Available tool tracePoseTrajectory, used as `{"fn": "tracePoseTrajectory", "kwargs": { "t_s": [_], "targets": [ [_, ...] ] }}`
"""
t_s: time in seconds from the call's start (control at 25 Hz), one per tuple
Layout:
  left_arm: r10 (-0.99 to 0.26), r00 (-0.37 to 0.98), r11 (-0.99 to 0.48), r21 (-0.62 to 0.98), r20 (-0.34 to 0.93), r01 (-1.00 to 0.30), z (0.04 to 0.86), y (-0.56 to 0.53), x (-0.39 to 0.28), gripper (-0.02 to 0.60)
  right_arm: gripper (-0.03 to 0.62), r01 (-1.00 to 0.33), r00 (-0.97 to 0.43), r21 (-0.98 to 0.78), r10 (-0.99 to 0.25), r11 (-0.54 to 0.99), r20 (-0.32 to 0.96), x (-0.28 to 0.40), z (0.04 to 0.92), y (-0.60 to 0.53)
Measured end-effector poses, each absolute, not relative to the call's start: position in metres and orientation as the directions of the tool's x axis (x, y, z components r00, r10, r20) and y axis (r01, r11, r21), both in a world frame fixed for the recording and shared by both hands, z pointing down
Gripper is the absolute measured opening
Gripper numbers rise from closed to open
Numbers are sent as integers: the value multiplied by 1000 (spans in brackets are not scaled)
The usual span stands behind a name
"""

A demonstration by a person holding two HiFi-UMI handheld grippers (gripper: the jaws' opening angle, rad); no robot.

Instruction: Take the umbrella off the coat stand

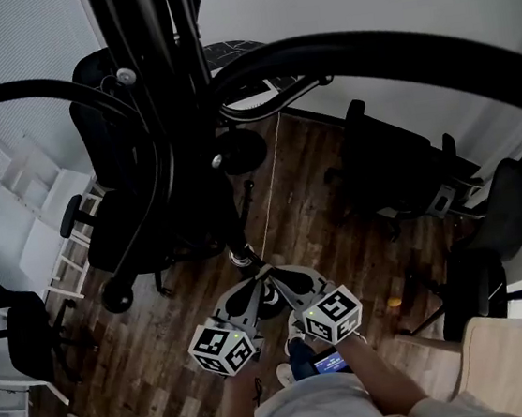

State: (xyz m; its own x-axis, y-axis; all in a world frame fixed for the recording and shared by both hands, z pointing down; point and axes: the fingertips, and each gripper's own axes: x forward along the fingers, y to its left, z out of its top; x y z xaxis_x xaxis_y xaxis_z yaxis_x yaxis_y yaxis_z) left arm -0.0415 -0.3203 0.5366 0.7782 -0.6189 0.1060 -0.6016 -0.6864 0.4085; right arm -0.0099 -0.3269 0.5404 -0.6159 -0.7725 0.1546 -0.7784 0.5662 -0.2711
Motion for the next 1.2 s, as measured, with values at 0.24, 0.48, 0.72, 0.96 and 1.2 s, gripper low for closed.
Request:
{"fn": "tracePoseTrajectory", "kwargs": {
  "t_s": [0.24,0.48,0.72,0.96,1.2],
  "targets": [
    [-615,783,-691,414,95,-593,533,-317,-36,23,15,-785,-602,-286,-785,550,145,0,537,-324],
    [-609,786,-709,375,100,-597,527,-315,-31,23,15,-797,-584,-285,-800,533,135,8,532,-323],
    [-604,791,-720,360,94,-593,518,-310,-26,21,15,-809,-566,-275,-815,519,124,13,523,-316],
    [-602,795,-729,357,71,-584,507,-304,-24,22,15,-810,-559,-277,-823,516,103,18,515,-309],
    [-592,804,-740,356,58,-571,500,-297,-19,21,15,-823,-543,-261,-834,504,99,24,508,-298]
  ]
}}
